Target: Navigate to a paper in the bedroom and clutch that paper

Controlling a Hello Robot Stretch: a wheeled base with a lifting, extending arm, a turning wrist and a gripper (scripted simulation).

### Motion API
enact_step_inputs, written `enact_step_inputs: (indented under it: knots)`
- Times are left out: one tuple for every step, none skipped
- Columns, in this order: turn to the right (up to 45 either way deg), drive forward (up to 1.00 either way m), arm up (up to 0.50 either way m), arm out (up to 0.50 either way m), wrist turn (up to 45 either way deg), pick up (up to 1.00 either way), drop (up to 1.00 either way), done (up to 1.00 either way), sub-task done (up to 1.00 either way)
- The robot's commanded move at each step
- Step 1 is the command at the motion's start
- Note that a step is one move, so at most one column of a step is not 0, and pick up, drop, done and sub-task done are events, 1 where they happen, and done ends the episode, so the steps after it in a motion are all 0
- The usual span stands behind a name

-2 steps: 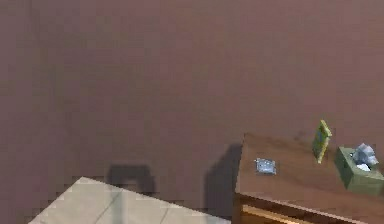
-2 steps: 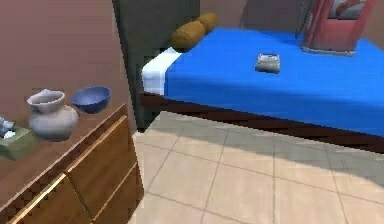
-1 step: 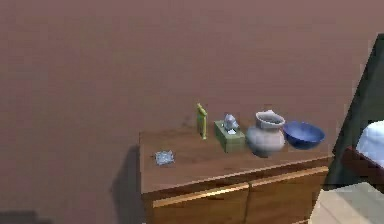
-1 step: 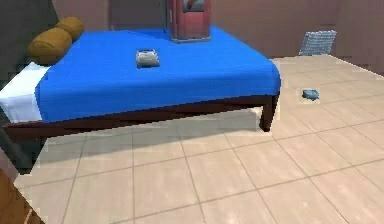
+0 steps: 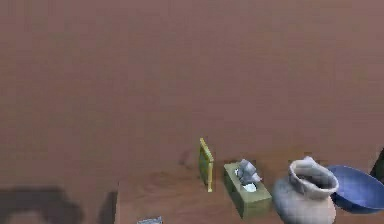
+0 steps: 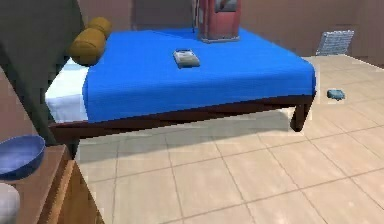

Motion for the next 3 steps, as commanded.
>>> enact_step_inputs:
  knots:
    - [-45.0, 0.00, 0.00, 0.00, 0.0, 0.00, 0.00, 0.00, 0.00]
    - [-24.0, 0.00, 0.00, 0.00, 0.0, 0.00, 0.00, 0.00, 0.00]
    - [0.0, 0.00, 0.50, 0.00, 0.0, 0.00, 0.00, 0.00, 0.00]
